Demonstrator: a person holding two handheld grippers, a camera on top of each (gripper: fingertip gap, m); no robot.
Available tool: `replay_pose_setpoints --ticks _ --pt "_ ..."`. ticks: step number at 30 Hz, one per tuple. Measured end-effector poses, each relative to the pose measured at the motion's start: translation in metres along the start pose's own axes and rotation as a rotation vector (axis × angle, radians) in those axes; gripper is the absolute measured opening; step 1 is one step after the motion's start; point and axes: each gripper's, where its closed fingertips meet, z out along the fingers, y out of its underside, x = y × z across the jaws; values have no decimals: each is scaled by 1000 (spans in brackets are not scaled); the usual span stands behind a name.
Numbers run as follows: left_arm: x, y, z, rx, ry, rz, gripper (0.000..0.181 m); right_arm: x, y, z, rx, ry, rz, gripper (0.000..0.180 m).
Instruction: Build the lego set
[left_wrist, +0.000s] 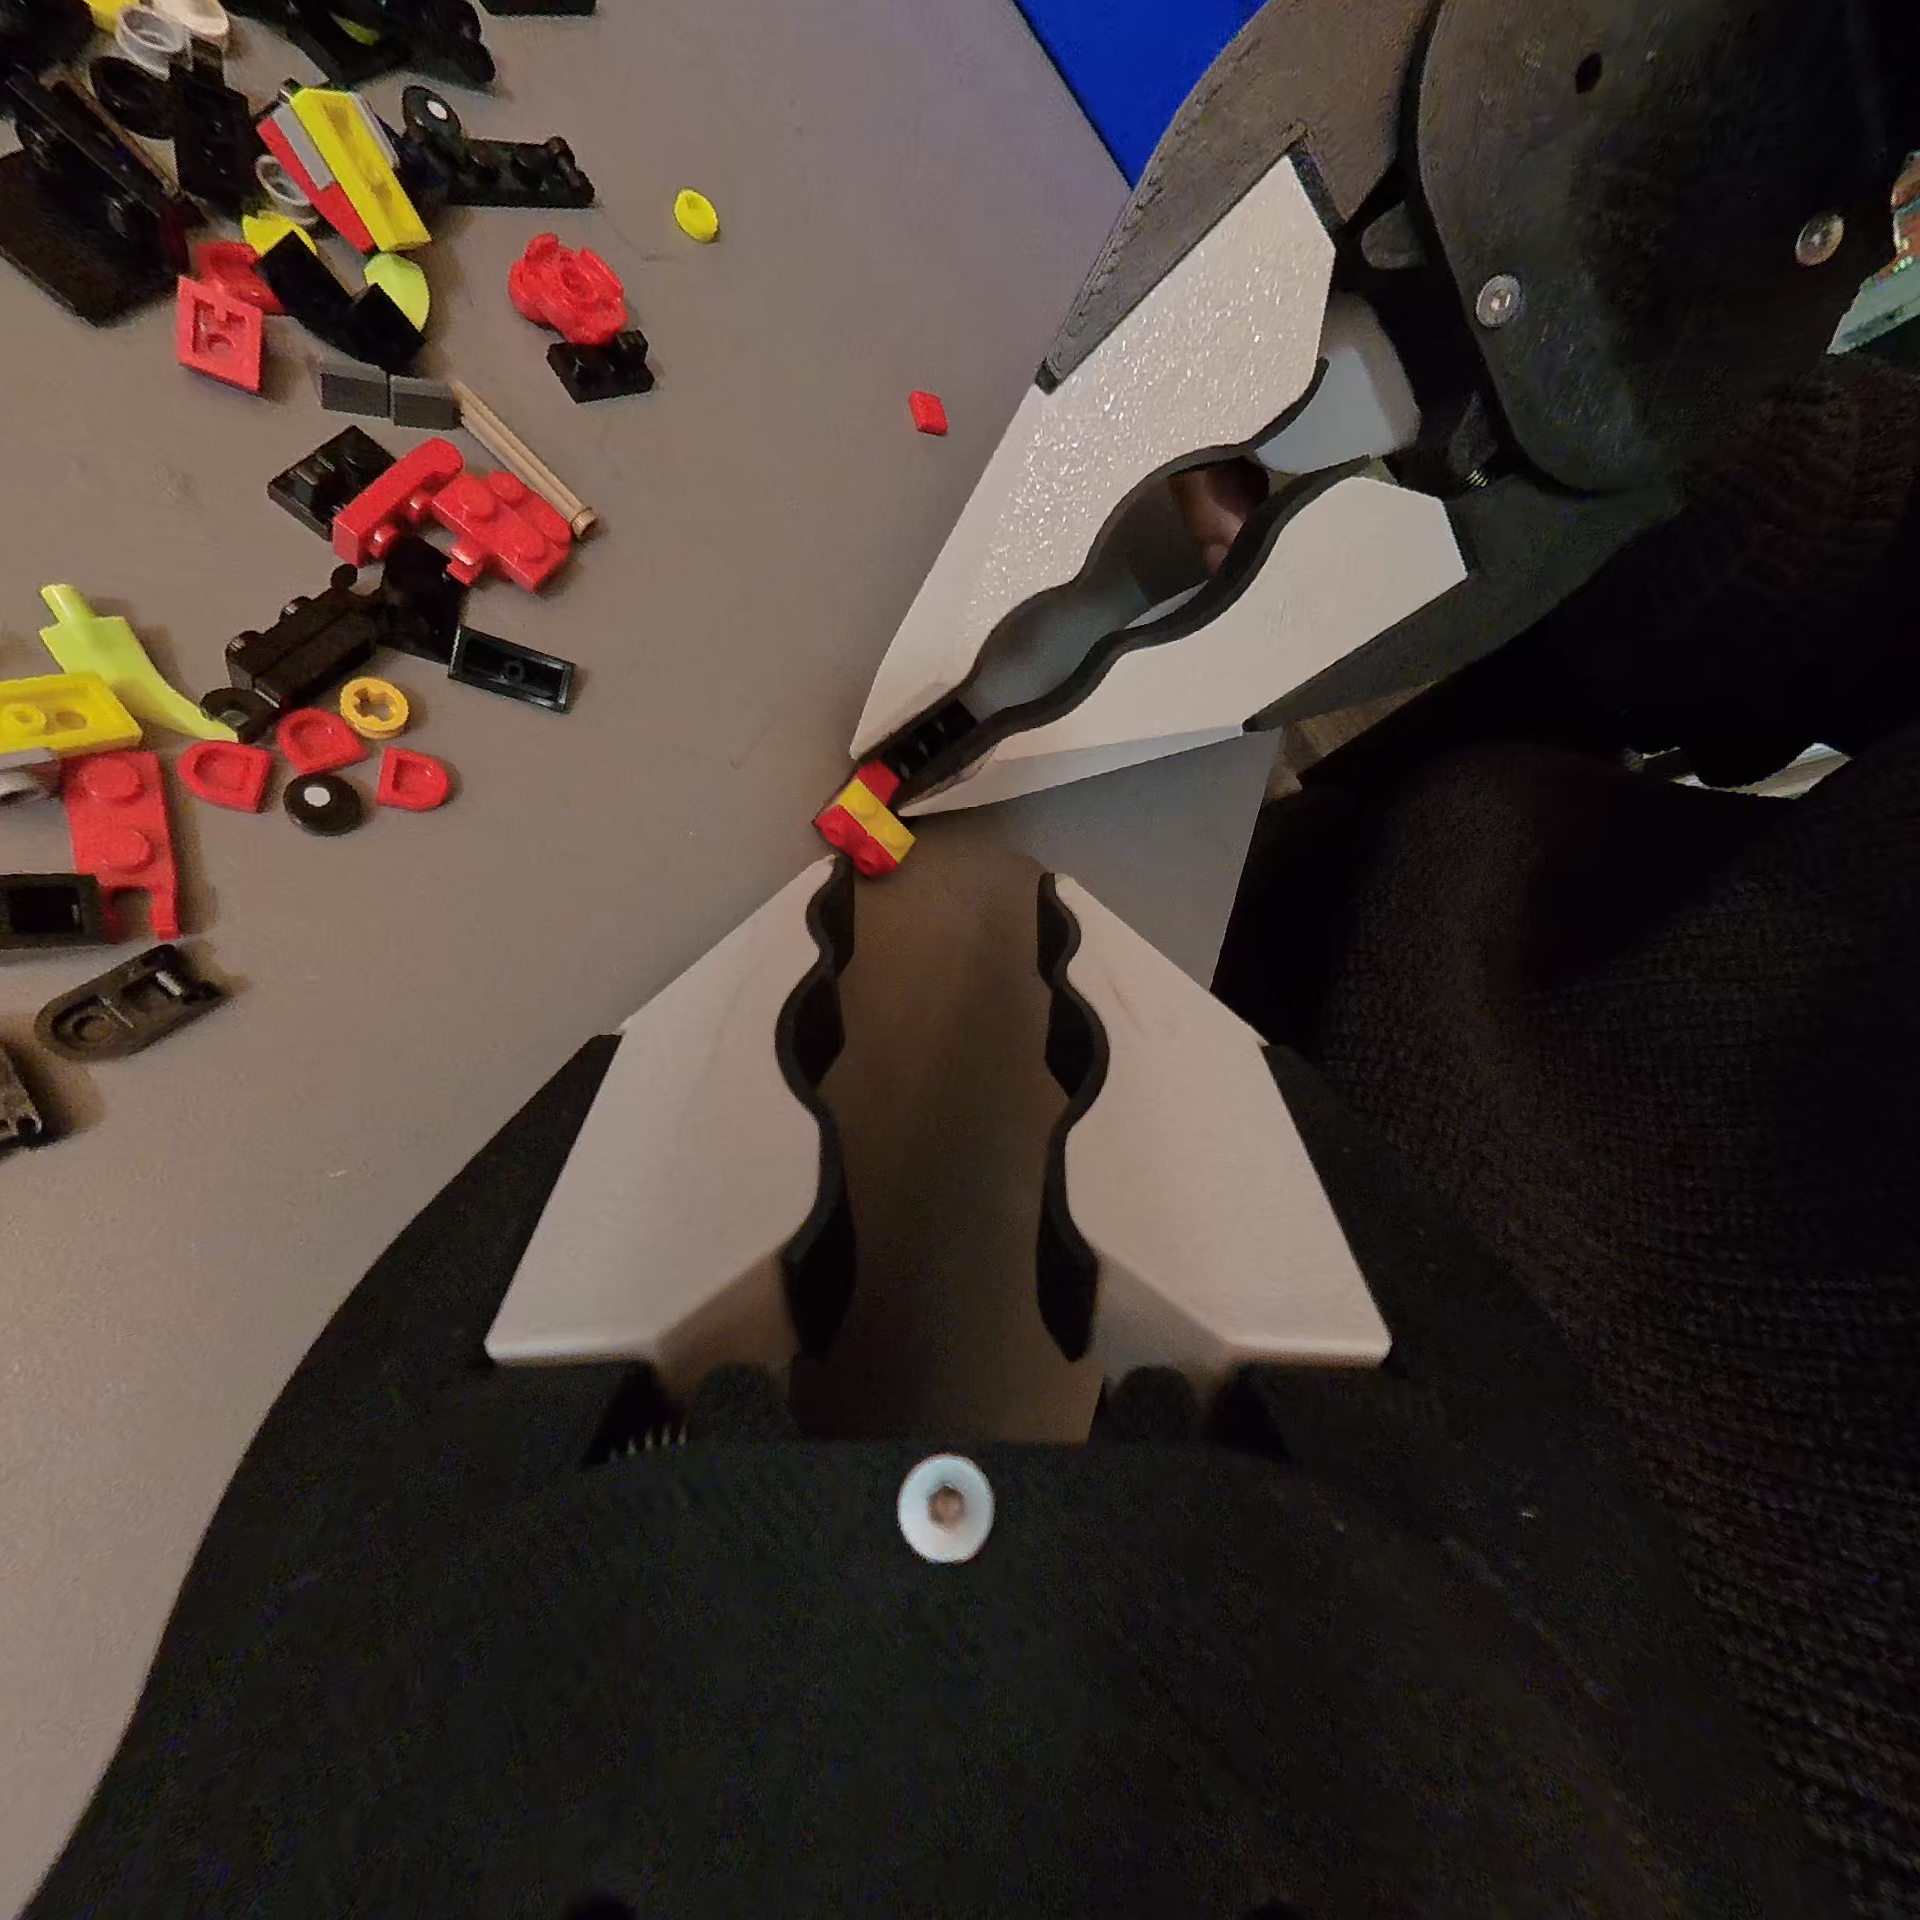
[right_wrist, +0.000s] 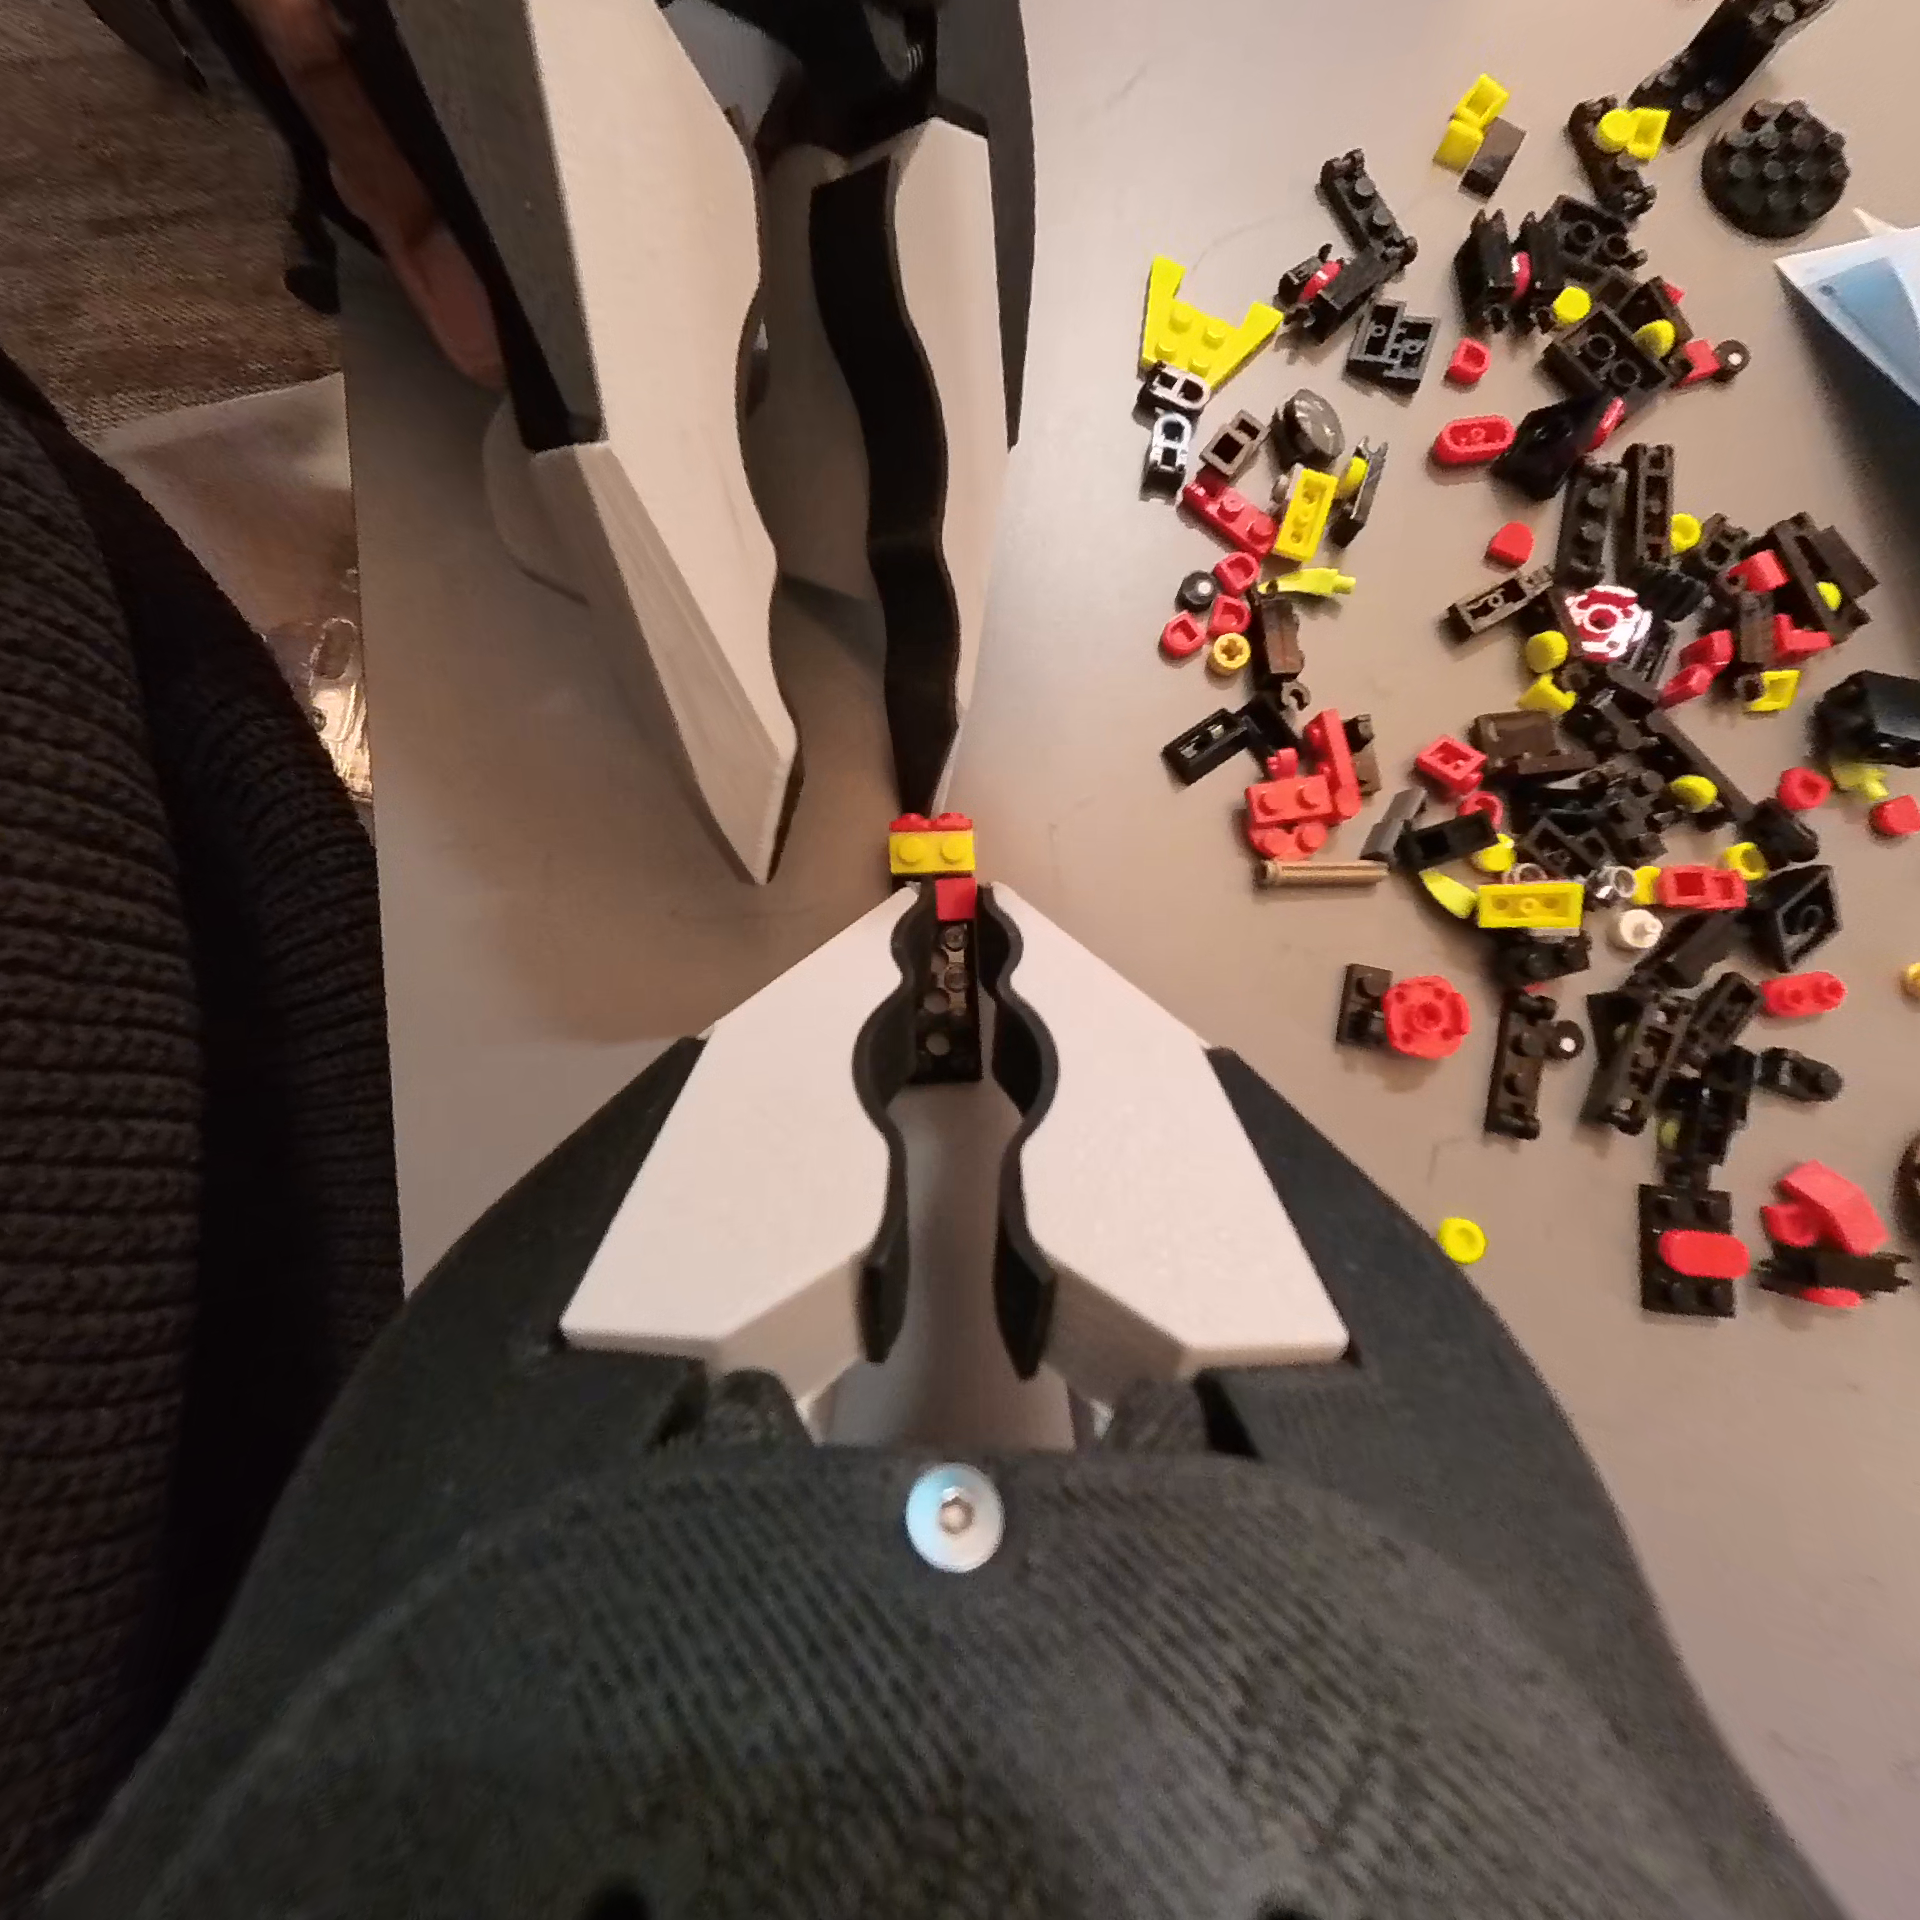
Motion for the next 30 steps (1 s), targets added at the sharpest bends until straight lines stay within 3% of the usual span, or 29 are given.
replay_pose_setpoints --ticks 14,22,30 --pt "0 1 0 -1 -4 3 34 -1 -3 -5 33 -11 -15 11" --pt "-15 -2 -8 16 -103 56 32 2 2 -6 37 -16 -32 0" --pt "-18 -1 -5 -6 -148 120 19 -1 2 -3 37 -43 -23 0"
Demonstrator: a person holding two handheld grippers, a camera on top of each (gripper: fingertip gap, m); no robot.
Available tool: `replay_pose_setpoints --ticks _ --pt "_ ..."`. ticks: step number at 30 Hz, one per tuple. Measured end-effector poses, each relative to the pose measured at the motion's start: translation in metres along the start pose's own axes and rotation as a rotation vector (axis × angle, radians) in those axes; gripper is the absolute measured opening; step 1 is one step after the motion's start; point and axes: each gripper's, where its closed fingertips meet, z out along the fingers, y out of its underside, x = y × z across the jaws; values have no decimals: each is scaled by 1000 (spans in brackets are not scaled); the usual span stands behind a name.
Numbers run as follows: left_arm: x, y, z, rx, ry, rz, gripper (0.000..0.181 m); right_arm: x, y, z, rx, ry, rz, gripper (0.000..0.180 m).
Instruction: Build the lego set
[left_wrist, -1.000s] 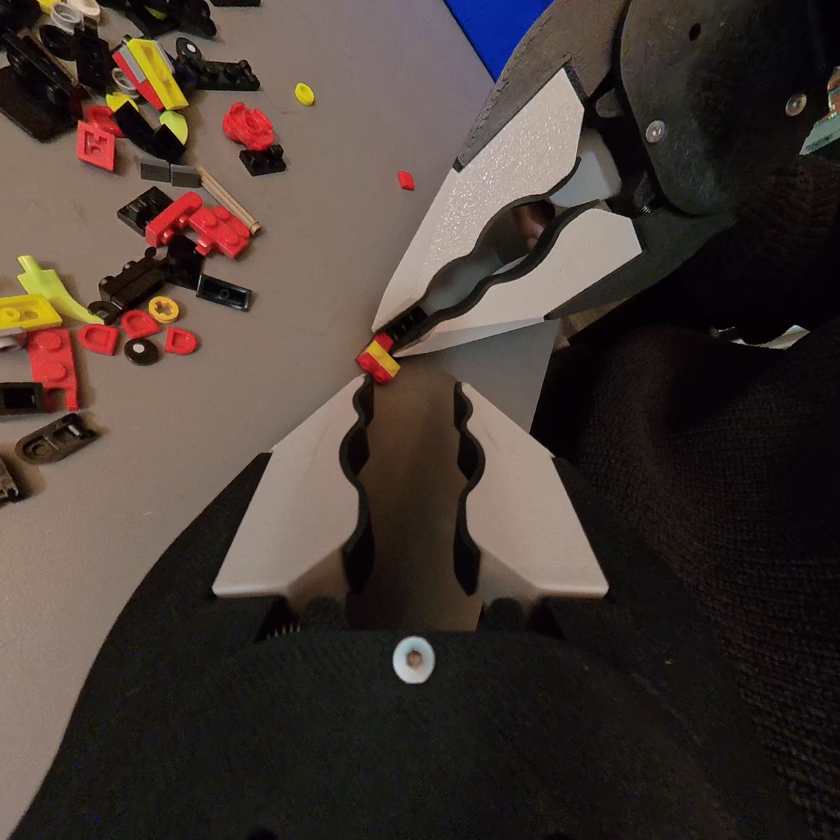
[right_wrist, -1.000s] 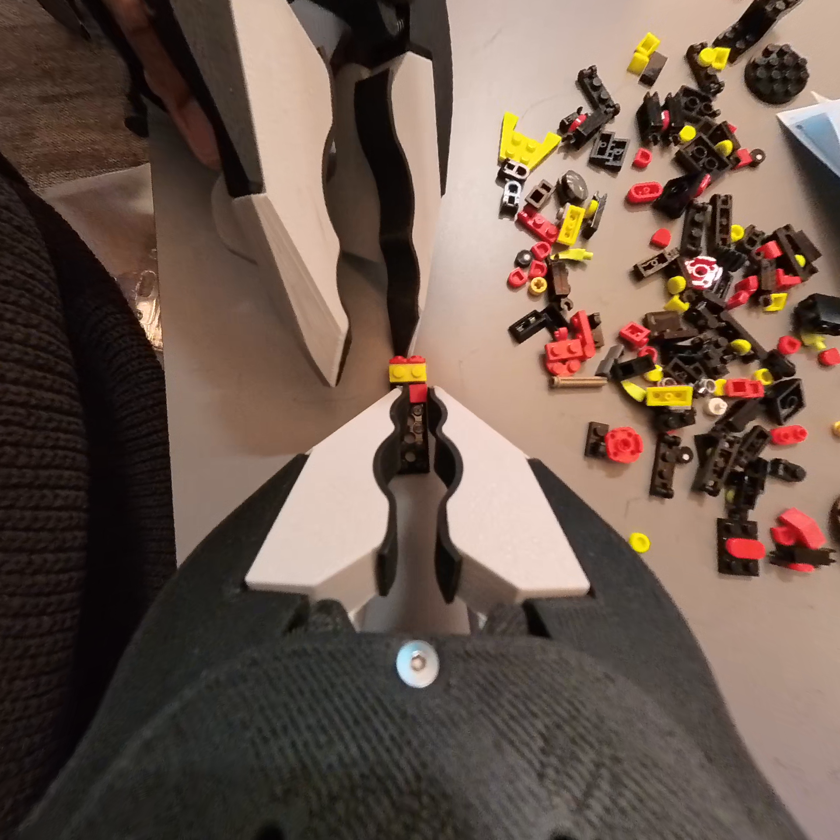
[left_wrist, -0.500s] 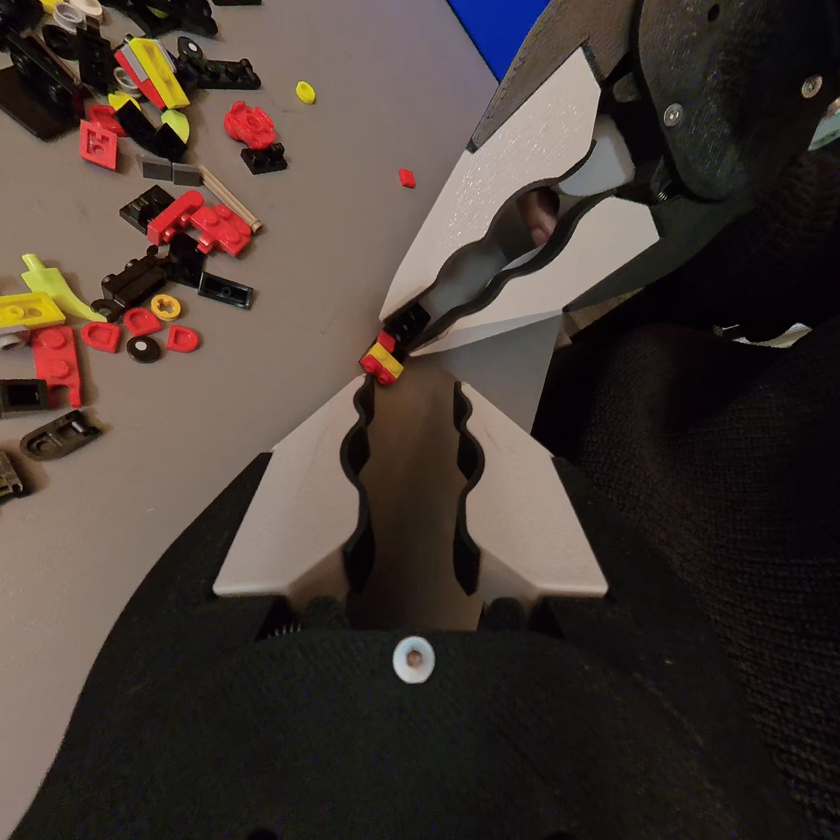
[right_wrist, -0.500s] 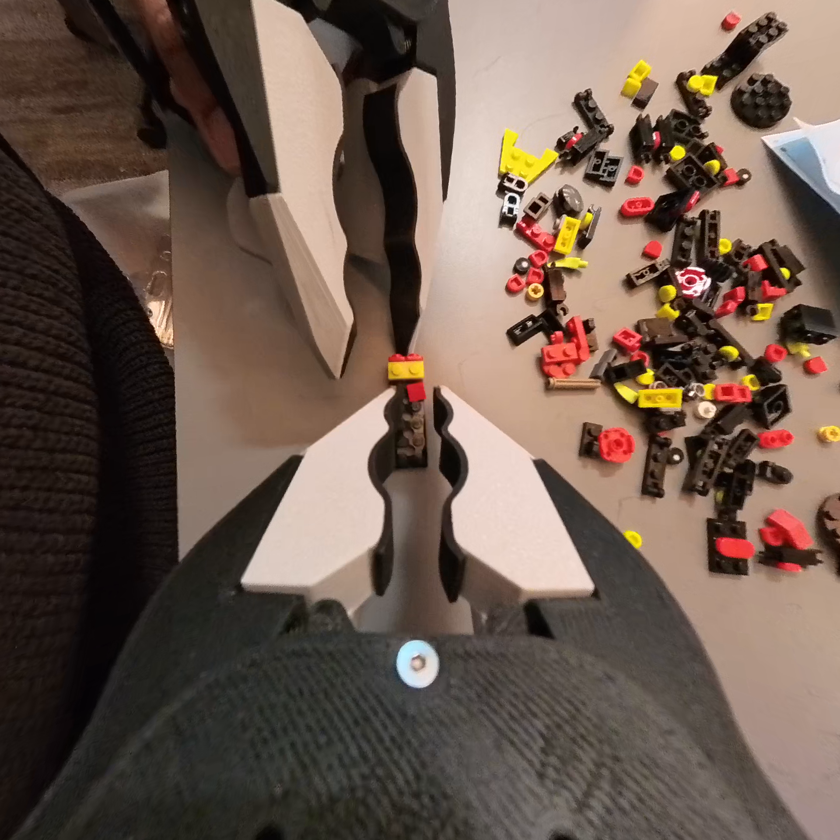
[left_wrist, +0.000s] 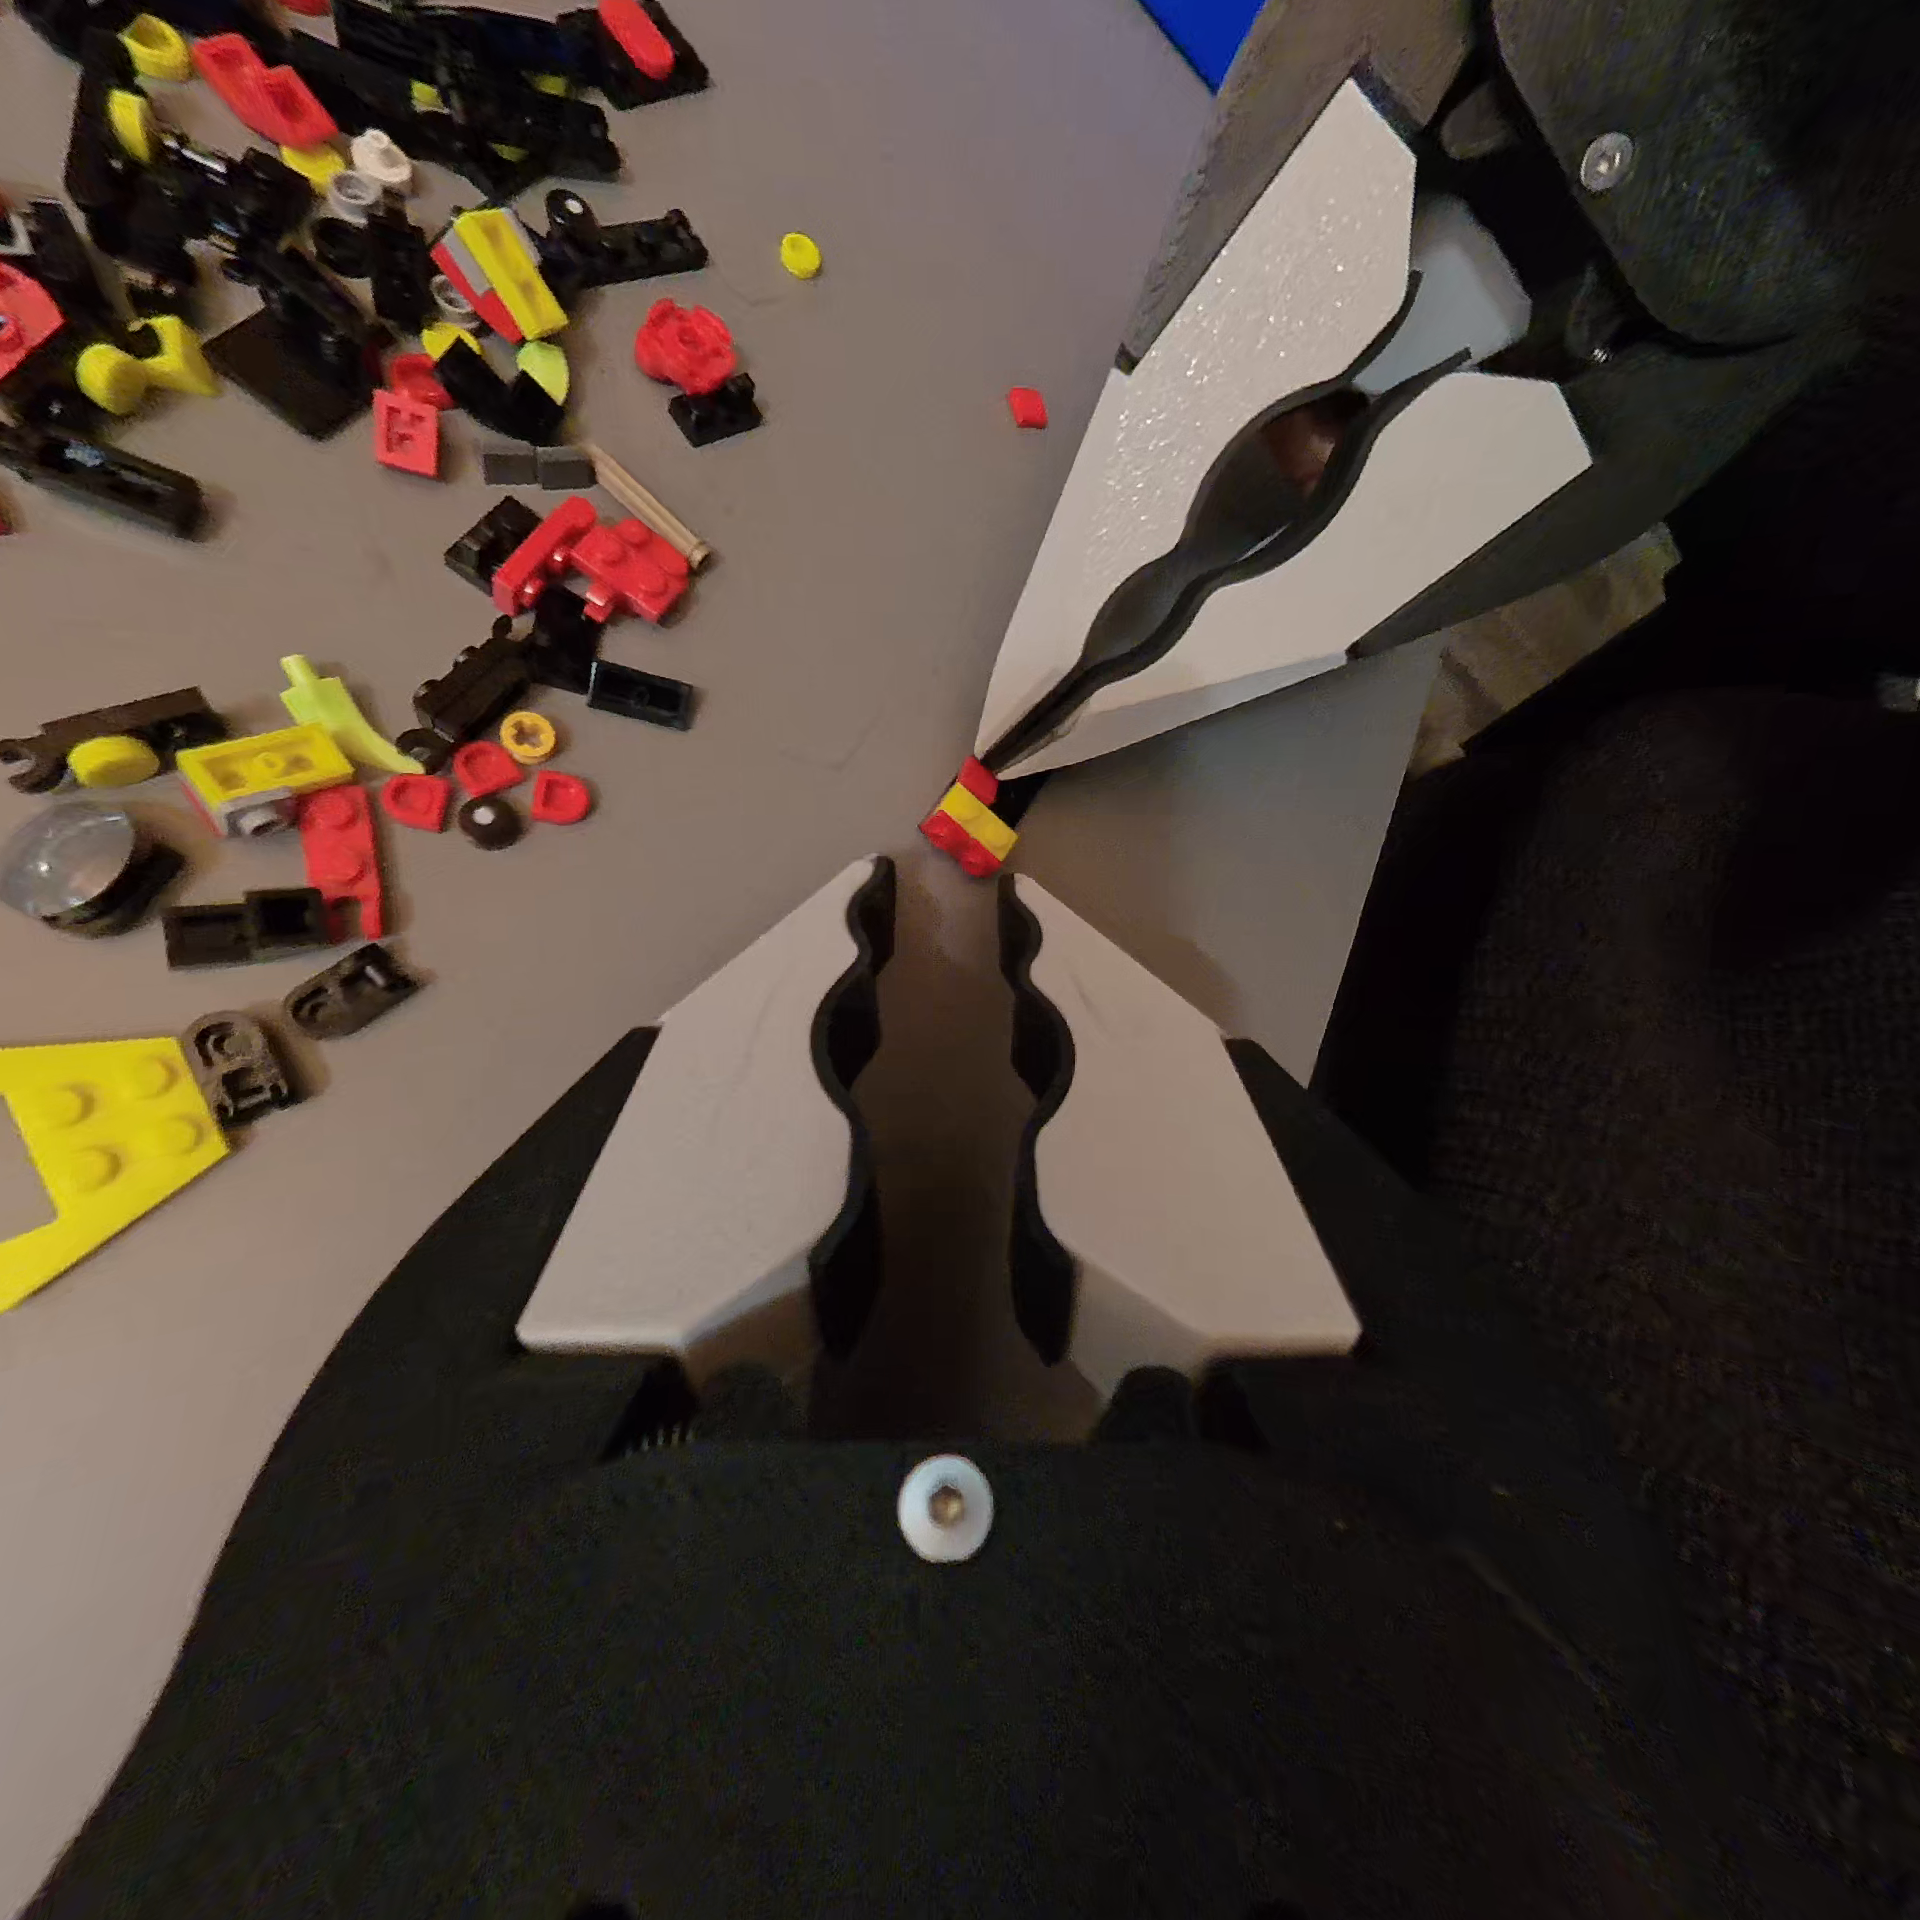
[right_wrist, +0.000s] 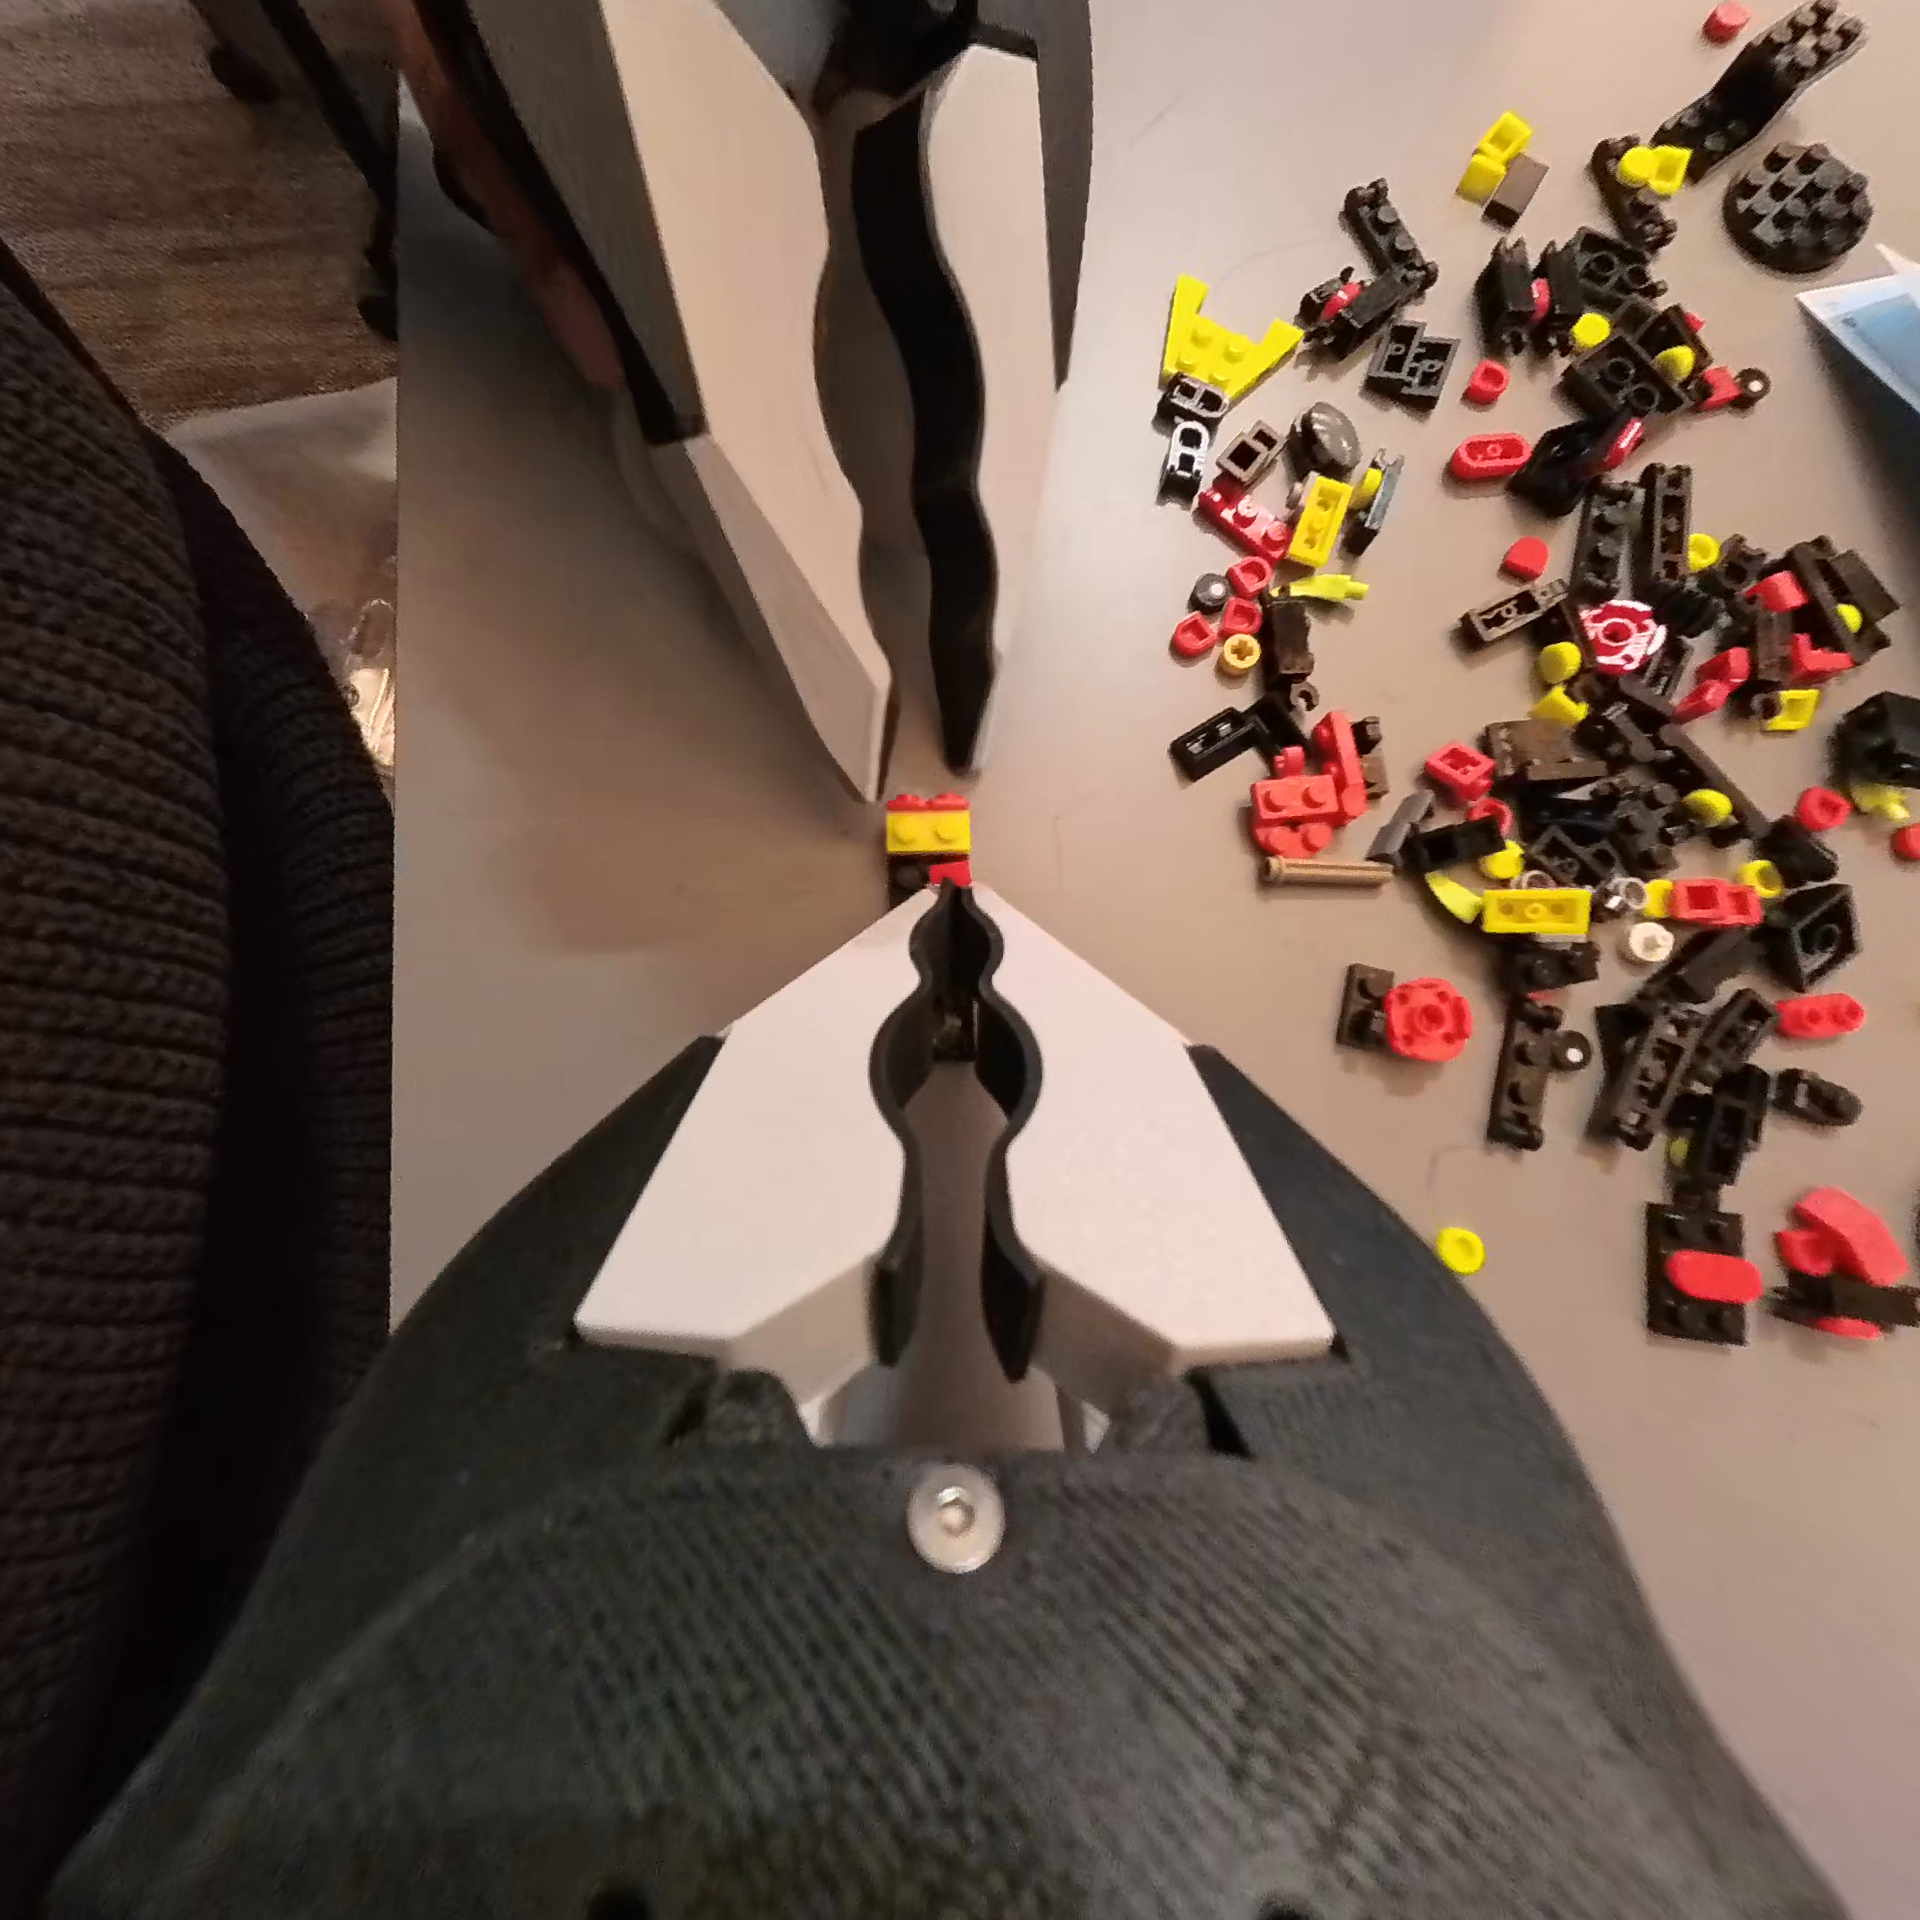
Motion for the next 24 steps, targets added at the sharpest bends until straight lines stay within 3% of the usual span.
replay_pose_setpoints --ticks 24 --pt "4 0 5 -13 9 9 11 2 -1 2 -3 -3 -5 0"
